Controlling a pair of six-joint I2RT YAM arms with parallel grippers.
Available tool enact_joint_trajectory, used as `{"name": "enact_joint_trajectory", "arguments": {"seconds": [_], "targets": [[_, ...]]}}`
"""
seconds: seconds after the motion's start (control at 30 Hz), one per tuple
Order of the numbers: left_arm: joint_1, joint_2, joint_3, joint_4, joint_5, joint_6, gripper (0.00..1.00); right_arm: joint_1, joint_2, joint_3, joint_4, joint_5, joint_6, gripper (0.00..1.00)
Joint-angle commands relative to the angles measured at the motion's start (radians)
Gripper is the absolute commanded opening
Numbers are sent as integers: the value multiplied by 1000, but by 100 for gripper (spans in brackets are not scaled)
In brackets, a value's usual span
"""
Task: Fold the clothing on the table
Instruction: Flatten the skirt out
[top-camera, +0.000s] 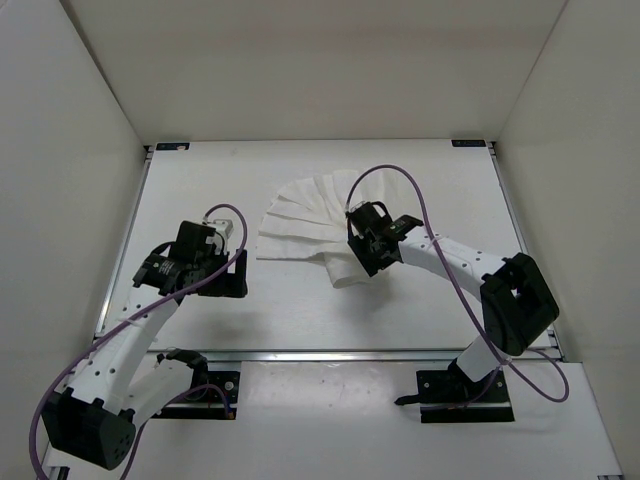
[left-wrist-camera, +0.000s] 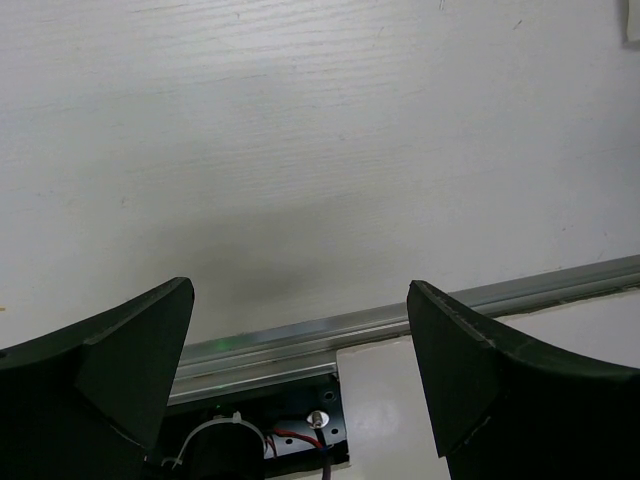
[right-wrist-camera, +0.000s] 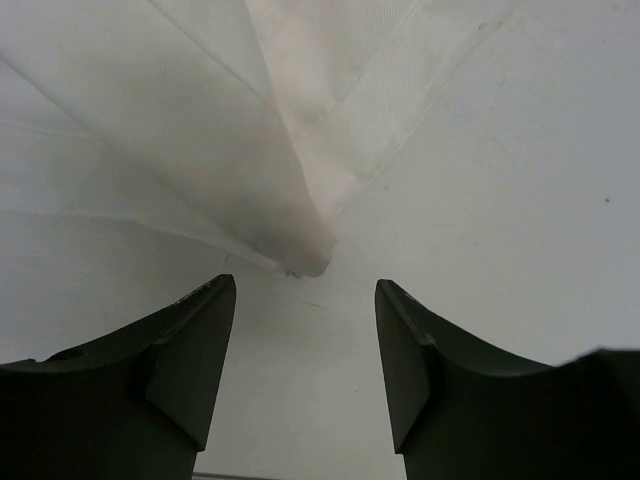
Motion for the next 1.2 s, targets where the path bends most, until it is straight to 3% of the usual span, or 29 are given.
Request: {"name": "enact_joint_trajectory", "arguments": {"seconds": [0.0,0.17,0.33,0.77,0.87,0.9,1.03,1.1,1.17], "targets": [[-2,-7,-4,6,15,3,99,0,-21,0,90,19,-18,55],[-3,-16,-3,10,18,8,99,5,-12,-10,146,4,-20,55],[1,-28,-1,10,12,9,99,-2,25,-23,214,-2,-14,47],[23,-134,8,19,10,3,99,51,149,20,209,3,-18,43],[26,-131,6,21,13,5,99,61,161,50,205,15,-9,20],[27,-131,-1,19,11,2,99,69,164,59,203,13,-9,0],[65,-145,6,18,2,-1,96,93,192,208,160,-109,19,0],[96,-165,11,21,-5,-9,87,95,238,344,151,-292,49,0],[125,-200,14,22,-24,-15,80,89,322,762,67,-489,106,0]]}}
